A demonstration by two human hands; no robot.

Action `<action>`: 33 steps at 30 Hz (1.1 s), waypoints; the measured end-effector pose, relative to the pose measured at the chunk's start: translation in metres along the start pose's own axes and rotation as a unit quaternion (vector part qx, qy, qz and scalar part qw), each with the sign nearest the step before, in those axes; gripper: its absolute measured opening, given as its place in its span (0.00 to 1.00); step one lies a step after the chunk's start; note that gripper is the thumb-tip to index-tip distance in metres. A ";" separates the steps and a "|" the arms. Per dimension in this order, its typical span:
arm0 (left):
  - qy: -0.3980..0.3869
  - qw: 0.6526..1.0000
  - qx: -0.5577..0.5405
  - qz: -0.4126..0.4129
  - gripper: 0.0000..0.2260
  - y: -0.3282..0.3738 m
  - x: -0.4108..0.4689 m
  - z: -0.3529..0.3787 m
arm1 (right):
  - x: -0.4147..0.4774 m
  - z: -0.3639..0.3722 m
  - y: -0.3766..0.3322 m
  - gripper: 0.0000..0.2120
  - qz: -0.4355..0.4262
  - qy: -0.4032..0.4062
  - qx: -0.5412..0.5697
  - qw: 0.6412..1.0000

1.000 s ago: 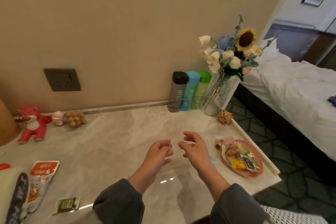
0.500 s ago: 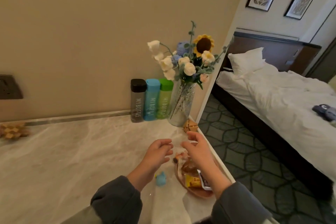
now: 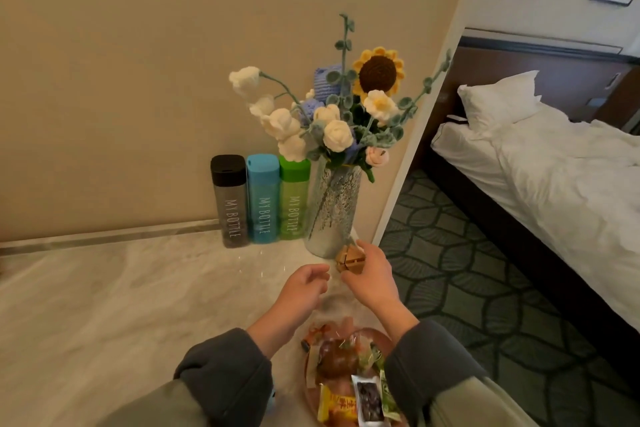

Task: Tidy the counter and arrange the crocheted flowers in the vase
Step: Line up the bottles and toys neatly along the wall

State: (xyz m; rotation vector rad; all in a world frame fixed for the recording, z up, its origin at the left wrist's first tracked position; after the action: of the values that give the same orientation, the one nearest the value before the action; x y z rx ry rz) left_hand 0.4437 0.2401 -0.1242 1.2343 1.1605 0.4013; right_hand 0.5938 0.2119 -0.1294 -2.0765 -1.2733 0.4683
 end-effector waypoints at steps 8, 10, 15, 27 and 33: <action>0.030 0.999 0.026 -0.031 0.18 -0.009 0.022 0.005 | 0.019 0.020 0.018 0.29 -0.015 -0.020 -0.080 0.996; 0.031 0.999 0.014 -0.029 0.18 -0.011 0.021 0.005 | 0.018 0.021 0.019 0.27 -0.018 -0.010 -0.074 0.997; 0.041 0.999 -0.012 -0.025 0.18 -0.010 0.018 -0.007 | 0.016 0.027 0.006 0.22 -0.011 -0.048 -0.014 0.999; 0.230 0.968 -0.098 -0.034 0.15 -0.028 -0.017 -0.147 | -0.002 0.113 -0.143 0.17 -0.084 -0.204 0.166 0.961; 0.270 0.950 -0.151 -0.034 0.14 -0.045 -0.043 -0.244 | -0.013 0.182 -0.227 0.22 -0.132 -0.263 0.172 0.940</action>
State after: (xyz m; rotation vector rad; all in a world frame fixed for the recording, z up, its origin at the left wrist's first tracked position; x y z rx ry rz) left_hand 0.2040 0.3172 -0.1179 0.8322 1.5315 0.8694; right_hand 0.3306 0.3345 -0.1060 -1.5054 -1.6053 1.0852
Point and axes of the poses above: each hand's wrist, its own x-axis towards the middle knuckle, its own z-axis out of the palm, y = z × x, the point moved 3 cm from there along x, towards the middle knuckle, and after that the axes turned 7 degrees about -z, right-handed, at the moved point
